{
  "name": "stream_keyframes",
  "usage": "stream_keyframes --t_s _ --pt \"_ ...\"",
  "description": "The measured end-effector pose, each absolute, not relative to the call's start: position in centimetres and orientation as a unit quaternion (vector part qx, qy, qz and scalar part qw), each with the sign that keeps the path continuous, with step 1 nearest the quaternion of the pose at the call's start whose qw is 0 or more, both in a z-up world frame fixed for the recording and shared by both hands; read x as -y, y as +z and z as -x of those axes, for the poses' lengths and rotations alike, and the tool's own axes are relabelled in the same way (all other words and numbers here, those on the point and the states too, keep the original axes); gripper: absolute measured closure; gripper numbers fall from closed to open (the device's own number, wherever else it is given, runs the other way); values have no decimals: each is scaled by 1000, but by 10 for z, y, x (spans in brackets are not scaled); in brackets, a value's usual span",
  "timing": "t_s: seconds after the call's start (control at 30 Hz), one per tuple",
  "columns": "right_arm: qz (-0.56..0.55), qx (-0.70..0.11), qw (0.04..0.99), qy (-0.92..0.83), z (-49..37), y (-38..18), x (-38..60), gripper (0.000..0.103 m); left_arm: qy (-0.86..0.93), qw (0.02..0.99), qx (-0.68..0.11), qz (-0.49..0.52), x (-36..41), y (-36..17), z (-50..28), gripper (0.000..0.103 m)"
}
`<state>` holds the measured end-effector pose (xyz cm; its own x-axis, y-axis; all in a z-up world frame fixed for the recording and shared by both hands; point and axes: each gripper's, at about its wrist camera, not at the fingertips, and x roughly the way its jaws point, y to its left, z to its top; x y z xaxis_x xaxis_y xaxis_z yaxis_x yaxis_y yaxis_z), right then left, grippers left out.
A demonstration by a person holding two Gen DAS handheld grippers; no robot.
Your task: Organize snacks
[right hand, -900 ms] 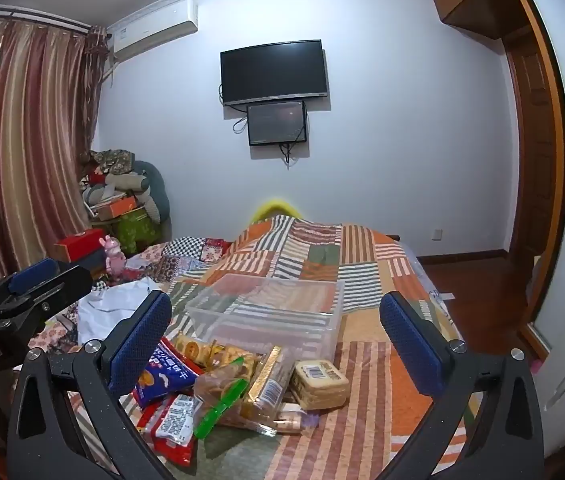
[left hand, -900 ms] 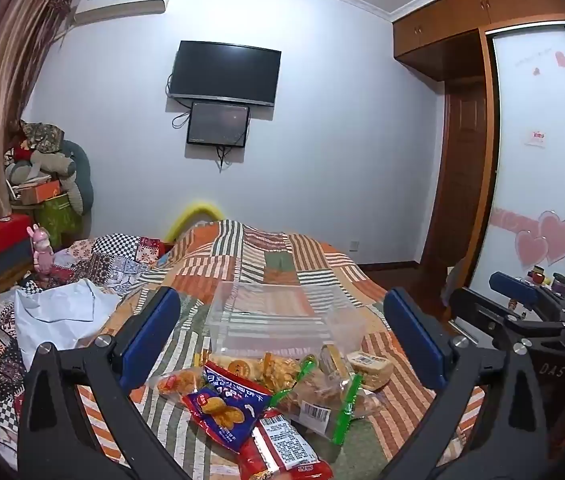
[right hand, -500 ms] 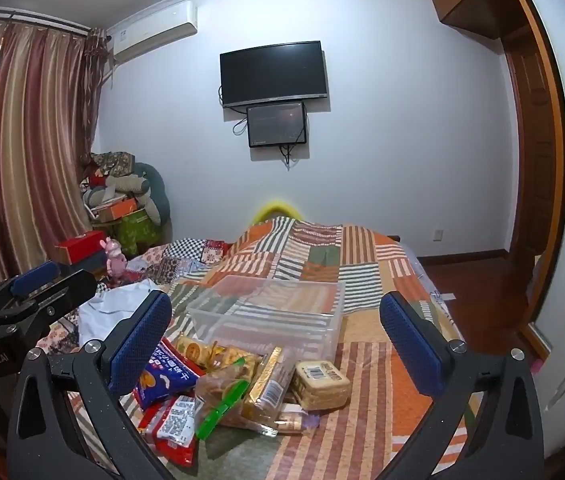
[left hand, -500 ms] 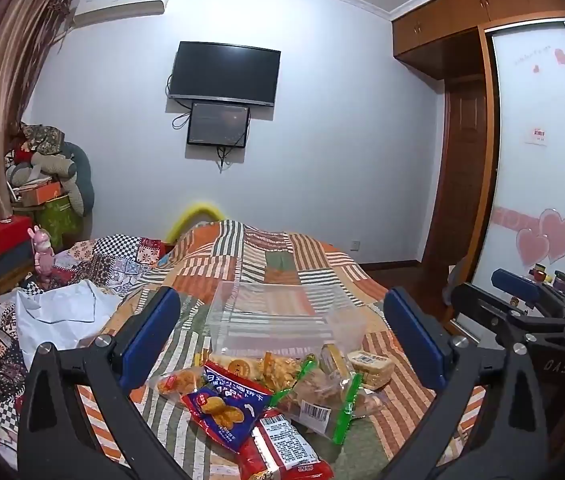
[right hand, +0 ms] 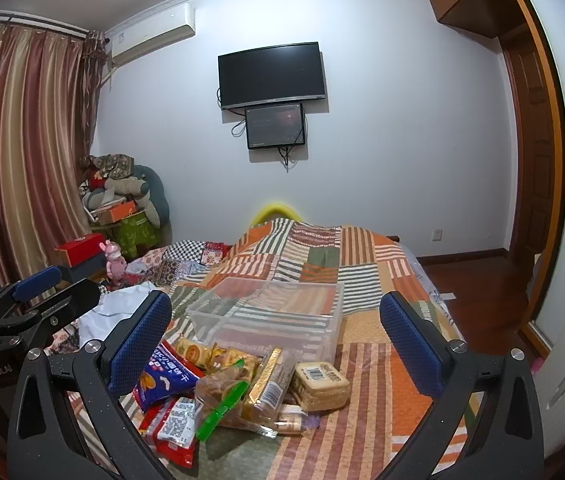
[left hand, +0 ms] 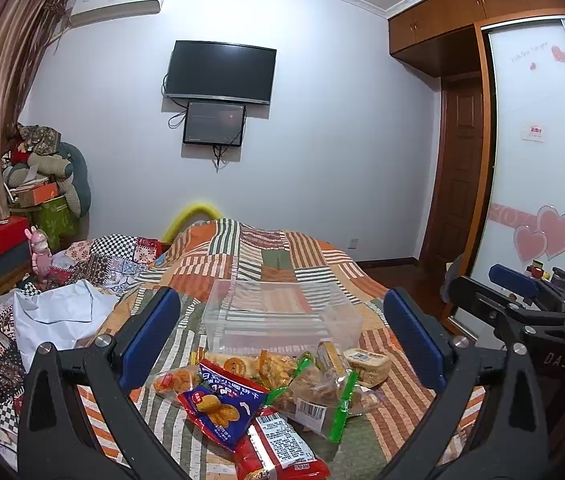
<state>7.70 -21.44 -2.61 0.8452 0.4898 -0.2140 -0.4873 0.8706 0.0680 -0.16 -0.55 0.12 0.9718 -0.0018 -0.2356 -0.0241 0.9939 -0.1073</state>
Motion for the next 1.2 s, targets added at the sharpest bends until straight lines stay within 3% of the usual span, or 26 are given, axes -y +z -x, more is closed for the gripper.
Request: stream_keyframes --t_s 1.2 --pt "-9 -112 958 263 -76 -24 214 0 5 990 -121 67 2 -2 1 0"
